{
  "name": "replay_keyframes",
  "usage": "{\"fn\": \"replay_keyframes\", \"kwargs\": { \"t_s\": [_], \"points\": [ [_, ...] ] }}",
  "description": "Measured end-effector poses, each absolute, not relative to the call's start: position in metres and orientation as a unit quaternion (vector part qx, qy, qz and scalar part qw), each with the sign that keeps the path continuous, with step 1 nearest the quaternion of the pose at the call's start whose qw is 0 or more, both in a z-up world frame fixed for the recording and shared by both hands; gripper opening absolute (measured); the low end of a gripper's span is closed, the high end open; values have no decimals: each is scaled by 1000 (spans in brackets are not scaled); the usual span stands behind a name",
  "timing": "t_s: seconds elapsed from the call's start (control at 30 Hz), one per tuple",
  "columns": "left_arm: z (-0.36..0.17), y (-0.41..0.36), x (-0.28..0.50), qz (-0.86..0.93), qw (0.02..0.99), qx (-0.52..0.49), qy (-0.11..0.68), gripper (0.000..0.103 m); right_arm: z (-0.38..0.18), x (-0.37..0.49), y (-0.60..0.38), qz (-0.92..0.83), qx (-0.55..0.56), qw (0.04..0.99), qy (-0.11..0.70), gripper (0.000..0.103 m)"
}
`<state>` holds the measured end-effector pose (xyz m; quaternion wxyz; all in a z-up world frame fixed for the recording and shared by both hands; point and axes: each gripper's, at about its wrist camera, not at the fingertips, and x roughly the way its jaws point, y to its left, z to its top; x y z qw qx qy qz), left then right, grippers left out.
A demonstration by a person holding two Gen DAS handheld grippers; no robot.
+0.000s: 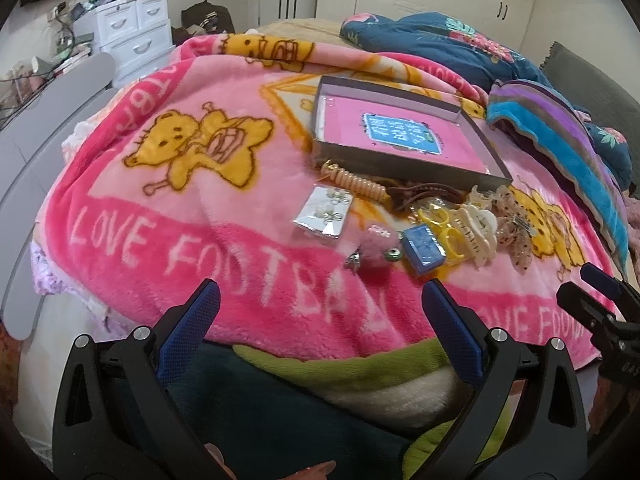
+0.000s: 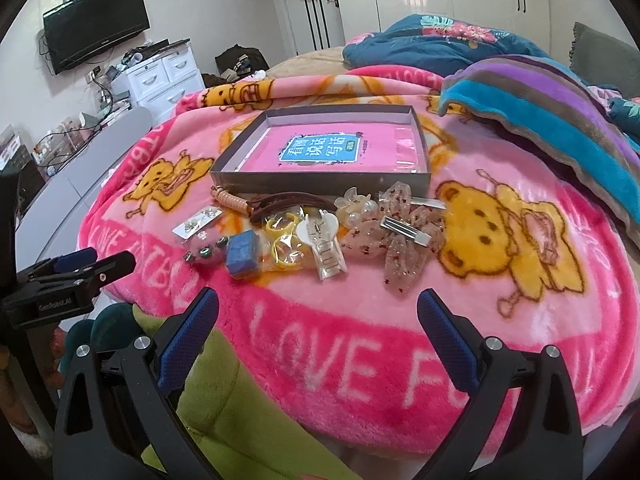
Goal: Organize jewelry
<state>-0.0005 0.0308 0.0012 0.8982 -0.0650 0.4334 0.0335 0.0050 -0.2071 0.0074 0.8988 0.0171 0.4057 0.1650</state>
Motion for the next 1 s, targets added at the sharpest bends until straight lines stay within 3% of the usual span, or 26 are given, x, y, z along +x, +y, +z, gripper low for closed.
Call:
{"fn": "replay_keyframes", "kwargs": {
  "t_s": [0.53,0.8,1.0],
  "points": [
    [-28,21,35,-48,888,-59,453,94,-5,56,-236,125,42,900,416,99],
    [-45,0,58,-74,882,-16,465,66,-23,76,-268,96,72,891,438,99],
    [-53,1,67,-76,877,-8,474,61,-40,89,-276,96,94,880,455,99]
  ]
}}
